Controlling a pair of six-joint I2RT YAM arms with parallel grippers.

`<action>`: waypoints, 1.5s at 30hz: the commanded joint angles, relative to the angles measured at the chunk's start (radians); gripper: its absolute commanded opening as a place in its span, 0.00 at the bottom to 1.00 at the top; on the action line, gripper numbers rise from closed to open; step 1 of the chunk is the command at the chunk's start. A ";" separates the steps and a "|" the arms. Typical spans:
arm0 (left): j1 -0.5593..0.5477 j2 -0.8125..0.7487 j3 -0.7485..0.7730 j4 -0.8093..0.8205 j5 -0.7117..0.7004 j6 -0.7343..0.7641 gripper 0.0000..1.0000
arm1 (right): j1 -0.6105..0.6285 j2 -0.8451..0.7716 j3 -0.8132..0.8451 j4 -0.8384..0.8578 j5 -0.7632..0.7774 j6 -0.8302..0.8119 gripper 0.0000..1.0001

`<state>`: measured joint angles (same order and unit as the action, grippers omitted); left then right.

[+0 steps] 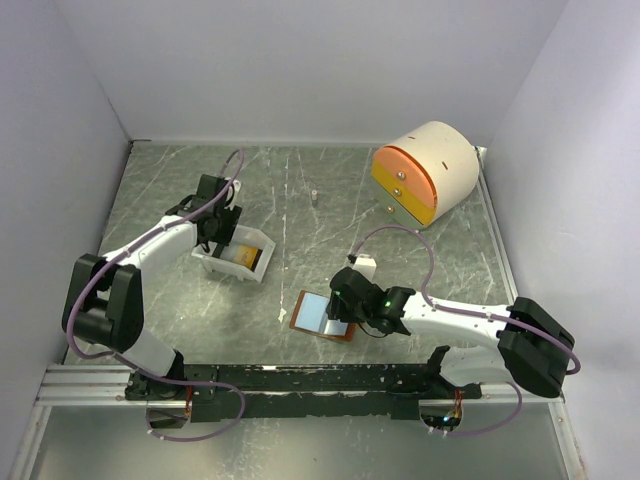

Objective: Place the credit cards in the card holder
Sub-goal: Pick up the credit card from the storage box.

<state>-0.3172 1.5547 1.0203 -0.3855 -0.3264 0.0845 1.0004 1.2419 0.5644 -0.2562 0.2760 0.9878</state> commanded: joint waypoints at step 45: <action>-0.120 -0.094 -0.063 0.066 -0.065 0.114 0.67 | -0.003 -0.001 -0.013 0.030 -0.010 0.013 0.41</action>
<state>-0.4294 1.4876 0.9798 -0.3443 -0.4160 0.1520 1.0004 1.2423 0.5587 -0.2440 0.2642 0.9916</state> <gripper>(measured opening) 0.669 0.416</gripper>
